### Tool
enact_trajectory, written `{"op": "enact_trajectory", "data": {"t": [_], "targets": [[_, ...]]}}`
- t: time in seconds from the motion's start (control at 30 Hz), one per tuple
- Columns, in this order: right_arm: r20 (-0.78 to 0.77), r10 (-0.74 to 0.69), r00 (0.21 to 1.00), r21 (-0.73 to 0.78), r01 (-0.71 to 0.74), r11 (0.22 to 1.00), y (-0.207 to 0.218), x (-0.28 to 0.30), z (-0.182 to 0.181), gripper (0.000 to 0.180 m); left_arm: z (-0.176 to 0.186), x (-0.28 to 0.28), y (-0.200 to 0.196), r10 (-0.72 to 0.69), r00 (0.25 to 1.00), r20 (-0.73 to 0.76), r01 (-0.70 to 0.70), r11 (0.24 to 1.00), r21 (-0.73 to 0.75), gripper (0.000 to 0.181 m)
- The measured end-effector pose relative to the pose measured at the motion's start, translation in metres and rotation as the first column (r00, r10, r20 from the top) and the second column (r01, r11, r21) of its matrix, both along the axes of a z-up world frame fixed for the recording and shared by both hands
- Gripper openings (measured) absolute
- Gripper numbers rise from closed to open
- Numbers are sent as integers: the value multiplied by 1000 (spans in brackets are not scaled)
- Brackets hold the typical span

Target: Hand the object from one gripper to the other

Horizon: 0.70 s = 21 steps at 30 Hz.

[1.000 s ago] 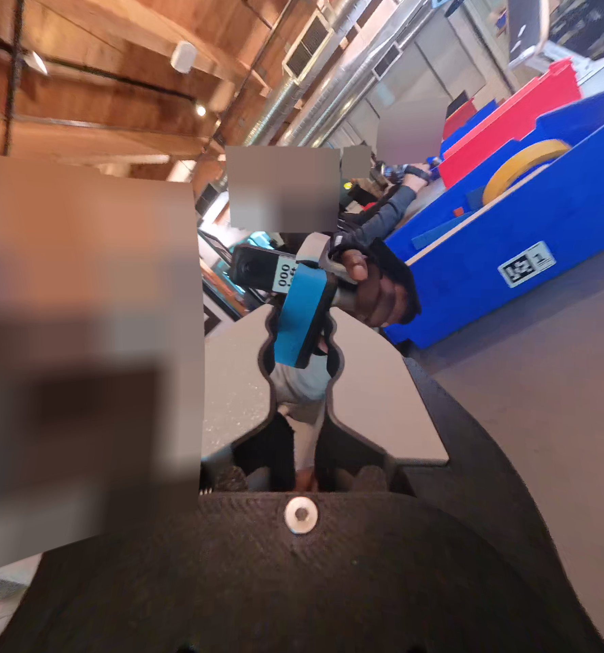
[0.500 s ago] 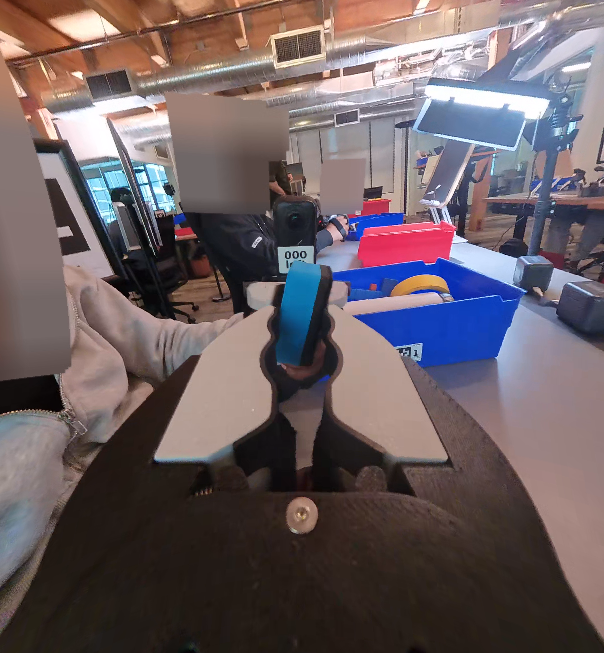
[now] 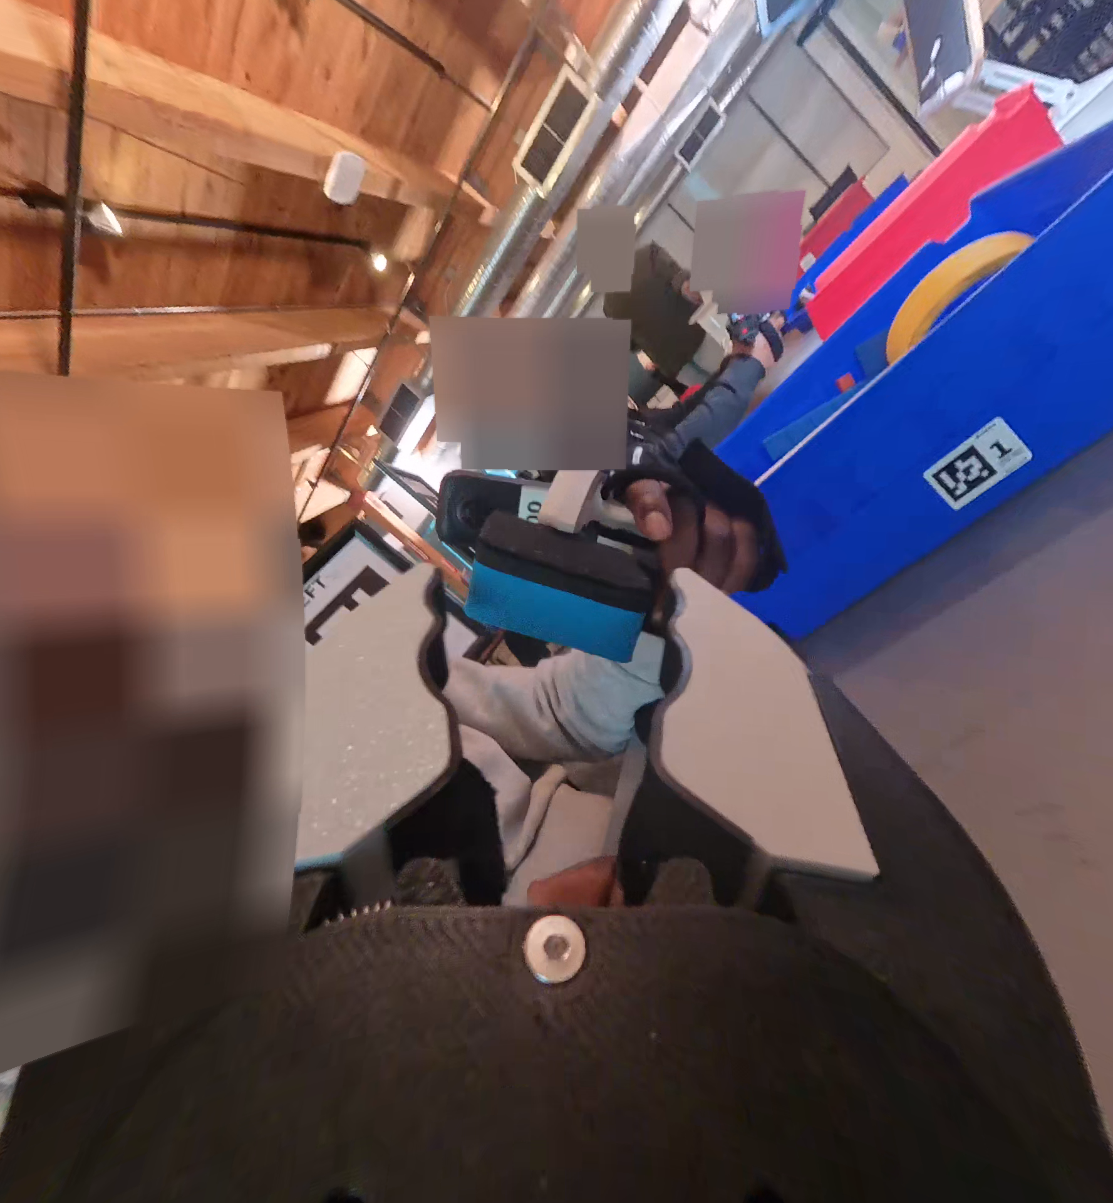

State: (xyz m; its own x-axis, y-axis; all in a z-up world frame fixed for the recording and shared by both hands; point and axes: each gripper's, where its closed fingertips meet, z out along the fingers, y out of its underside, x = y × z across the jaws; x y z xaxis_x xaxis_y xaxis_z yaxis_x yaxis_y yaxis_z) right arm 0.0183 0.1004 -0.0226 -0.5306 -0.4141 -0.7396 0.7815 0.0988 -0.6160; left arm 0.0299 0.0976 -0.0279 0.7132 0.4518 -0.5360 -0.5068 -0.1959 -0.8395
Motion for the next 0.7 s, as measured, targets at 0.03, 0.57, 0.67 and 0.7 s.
{"op": "enact_trajectory", "data": {"t": [0.03,0.57,0.67,0.7], "targets": [[-11,5,1000,18,-5,1000,-1,2,-2,55,-1,1,1,-5,1000,-3,5,1000,-4,22],[-763,-359,538,-262,251,932,2,21,26,54,21,9,0,-381,808,450,163,877,451,66],[-770,-338,542,-246,237,940,0,23,22,53,21,13,1,-373,829,417,178,882,436,56],[-773,-334,540,-244,232,942,-1,24,21,53,21,15,1,-386,826,412,193,879,436,52]]}}
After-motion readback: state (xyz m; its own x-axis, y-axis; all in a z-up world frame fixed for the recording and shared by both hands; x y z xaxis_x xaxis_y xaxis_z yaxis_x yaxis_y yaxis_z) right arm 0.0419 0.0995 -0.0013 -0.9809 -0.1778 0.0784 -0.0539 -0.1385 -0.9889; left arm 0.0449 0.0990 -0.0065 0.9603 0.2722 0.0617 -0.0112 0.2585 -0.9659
